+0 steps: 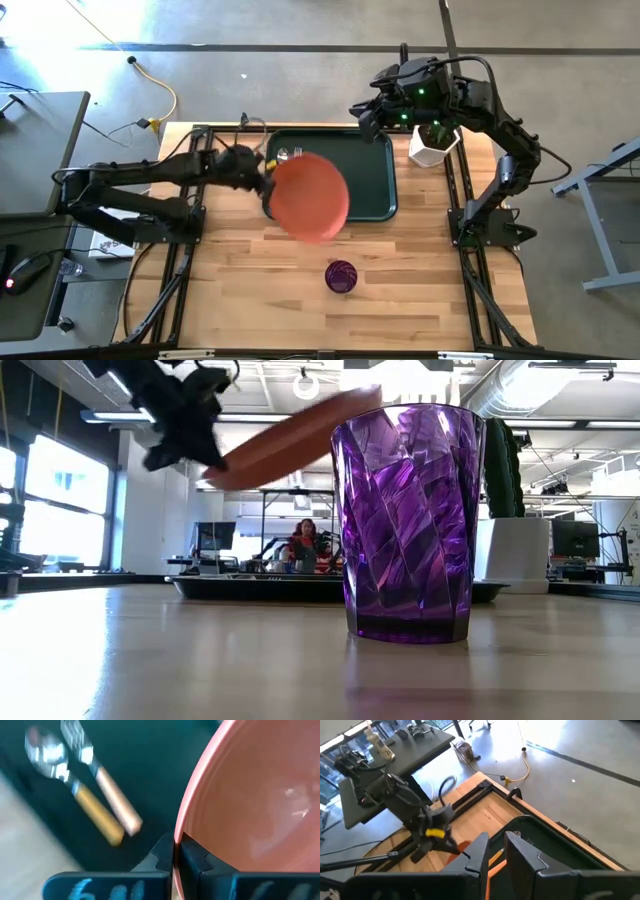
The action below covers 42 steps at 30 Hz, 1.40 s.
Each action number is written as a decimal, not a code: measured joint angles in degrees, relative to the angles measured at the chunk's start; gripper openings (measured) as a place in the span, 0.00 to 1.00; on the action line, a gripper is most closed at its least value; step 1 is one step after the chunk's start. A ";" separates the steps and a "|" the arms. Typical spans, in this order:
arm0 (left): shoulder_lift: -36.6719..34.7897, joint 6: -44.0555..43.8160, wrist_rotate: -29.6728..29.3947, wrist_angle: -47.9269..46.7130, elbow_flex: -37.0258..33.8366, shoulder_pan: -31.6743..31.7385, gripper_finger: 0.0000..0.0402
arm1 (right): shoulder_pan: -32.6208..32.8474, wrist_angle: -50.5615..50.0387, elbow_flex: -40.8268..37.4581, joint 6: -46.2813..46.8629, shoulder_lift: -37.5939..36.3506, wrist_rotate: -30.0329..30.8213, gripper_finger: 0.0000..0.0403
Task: Pick and place plate/cup/fork/spoon on tray
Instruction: Put the orange plate on the right side of the light orange fork
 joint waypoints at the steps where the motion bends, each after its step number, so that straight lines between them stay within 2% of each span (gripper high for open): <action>1: -0.08 0.34 -0.16 2.66 0.00 1.01 0.00 | 0.02 0.01 0.00 0.13 0.00 0.20 0.13; 5: -0.05 2.36 -0.28 10.72 0.02 4.92 0.00 | 0.02 0.49 0.01 1.49 0.00 1.91 0.13; 11: 0.02 5.23 0.43 15.85 0.25 9.79 0.00 | 0.02 1.67 0.00 2.68 0.00 9.59 0.13; 18: 2.45 11.60 0.85 15.50 5.25 12.64 0.00 | -0.02 4.63 0.00 1.82 0.00 24.95 0.13; 21: 4.86 12.78 0.76 15.73 7.67 13.25 0.00 | -0.13 4.63 0.00 1.44 0.00 28.31 0.13; 30: 15.40 8.24 1.84 13.68 12.73 17.09 0.00 | -3.07 3.76 0.00 -1.31 0.00 27.24 0.13; 42: 26.84 -0.10 3.78 8.77 16.27 18.65 0.00 | -10.45 -0.60 0.00 -4.00 0.00 15.01 0.13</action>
